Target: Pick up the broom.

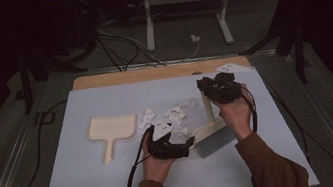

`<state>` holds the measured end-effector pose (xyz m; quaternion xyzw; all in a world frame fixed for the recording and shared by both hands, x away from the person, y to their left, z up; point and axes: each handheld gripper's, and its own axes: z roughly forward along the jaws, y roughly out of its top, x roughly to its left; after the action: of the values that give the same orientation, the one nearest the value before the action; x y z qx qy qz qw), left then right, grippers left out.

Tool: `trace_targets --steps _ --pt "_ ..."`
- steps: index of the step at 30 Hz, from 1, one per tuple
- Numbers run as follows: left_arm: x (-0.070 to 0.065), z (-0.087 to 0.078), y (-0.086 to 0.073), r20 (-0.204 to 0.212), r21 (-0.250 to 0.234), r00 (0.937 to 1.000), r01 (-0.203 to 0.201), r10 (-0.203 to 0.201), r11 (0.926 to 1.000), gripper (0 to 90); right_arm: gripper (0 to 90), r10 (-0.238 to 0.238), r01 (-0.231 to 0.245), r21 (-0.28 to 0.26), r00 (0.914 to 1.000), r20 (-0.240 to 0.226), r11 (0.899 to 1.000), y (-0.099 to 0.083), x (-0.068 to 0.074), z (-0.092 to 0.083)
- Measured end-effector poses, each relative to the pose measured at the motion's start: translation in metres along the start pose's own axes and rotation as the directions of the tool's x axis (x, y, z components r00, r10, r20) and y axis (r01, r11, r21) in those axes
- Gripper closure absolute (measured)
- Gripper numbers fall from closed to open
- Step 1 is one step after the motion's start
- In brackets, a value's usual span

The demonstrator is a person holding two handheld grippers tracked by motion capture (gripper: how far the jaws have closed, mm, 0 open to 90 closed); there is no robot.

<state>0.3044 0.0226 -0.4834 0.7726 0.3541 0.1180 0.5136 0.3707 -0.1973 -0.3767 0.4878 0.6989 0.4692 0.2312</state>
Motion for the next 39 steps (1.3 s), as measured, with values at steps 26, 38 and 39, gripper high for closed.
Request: trace_targets --steps 26,38,39 --pt "-0.006 0.052 0.003 0.263 0.145 0.9589 0.070 -0.106 0.9870 68.2 49.5 -0.030 0.027 -0.052 0.9980 -0.055 0.998 -0.006 -0.012 -0.002" --pt "-0.013 0.047 0.005 0.316 0.114 0.9434 0.067 -0.100 0.9912 69.9 10.1 -0.020 0.022 0.021 0.9925 -0.121 1.000 -0.011 -0.036 -0.002" --pt "-0.014 0.046 0.006 0.316 0.112 0.9435 0.067 -0.100 0.9914 69.9 9.3 -0.030 0.033 0.023 0.9919 -0.124 0.999 -0.012 -0.036 -0.003"
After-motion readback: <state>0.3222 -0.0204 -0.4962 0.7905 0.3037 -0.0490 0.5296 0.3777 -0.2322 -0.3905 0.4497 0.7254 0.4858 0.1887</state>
